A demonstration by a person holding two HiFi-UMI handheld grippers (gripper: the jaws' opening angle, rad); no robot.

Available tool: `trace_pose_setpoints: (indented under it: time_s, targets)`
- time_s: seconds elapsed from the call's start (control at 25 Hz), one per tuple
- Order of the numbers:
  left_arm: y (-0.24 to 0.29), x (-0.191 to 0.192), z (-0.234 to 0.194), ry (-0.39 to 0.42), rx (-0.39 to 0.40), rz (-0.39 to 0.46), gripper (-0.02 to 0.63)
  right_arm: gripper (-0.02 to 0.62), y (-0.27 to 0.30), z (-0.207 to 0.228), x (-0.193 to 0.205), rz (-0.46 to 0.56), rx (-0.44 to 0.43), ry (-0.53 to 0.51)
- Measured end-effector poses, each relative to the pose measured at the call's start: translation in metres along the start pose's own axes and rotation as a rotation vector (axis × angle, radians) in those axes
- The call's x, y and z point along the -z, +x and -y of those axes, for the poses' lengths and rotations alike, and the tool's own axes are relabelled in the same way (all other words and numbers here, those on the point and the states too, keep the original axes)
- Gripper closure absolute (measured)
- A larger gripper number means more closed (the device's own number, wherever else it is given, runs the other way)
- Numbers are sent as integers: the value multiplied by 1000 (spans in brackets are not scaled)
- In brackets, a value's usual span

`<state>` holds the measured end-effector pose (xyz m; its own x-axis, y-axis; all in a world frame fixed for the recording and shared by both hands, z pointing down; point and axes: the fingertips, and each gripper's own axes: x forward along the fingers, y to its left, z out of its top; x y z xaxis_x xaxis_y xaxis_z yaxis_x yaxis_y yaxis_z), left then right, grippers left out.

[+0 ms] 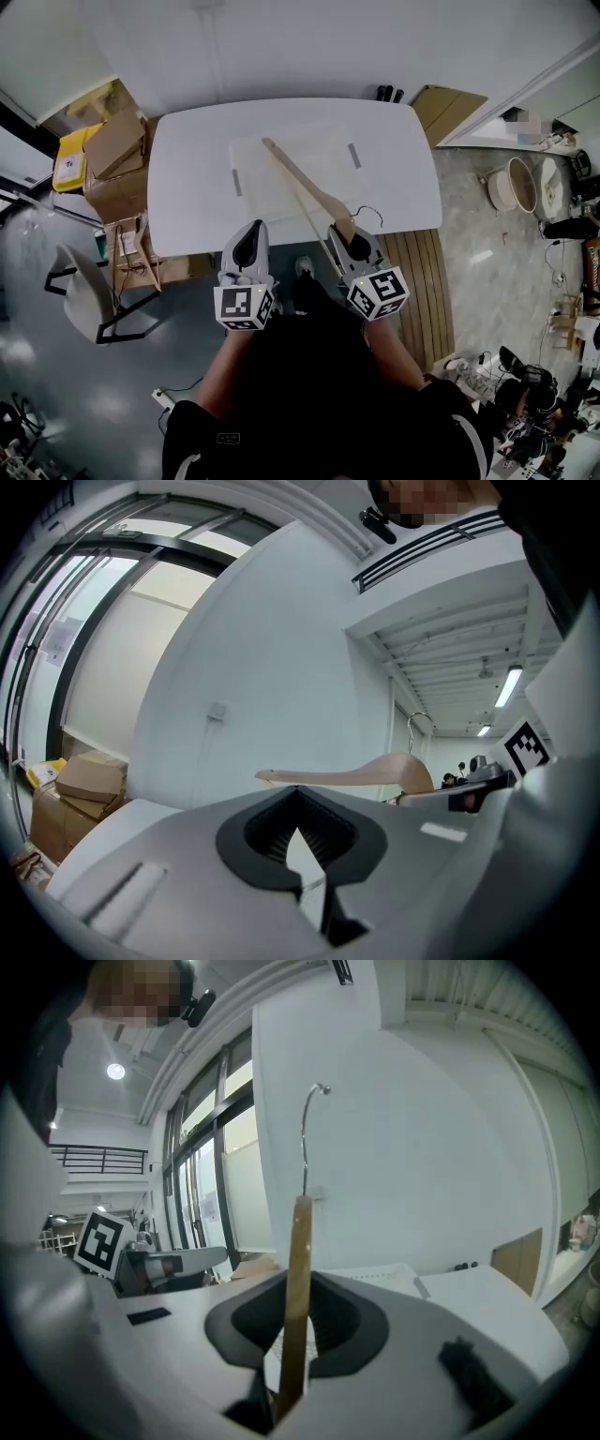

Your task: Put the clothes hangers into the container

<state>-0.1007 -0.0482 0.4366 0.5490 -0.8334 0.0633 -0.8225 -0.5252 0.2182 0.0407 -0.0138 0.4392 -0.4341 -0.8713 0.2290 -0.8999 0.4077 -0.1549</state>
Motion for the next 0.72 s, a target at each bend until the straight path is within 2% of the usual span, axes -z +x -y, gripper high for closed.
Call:
trace_pose_setpoints:
  time_s: [0.28,0.72]
  targets:
    - [23,0,-3,8,-18,-7,603,537,20,24,-4,-9,-20,4]
    - [53,-2,-11,8,-51,-12,603,537,51,43,-12,-63,-111,-34]
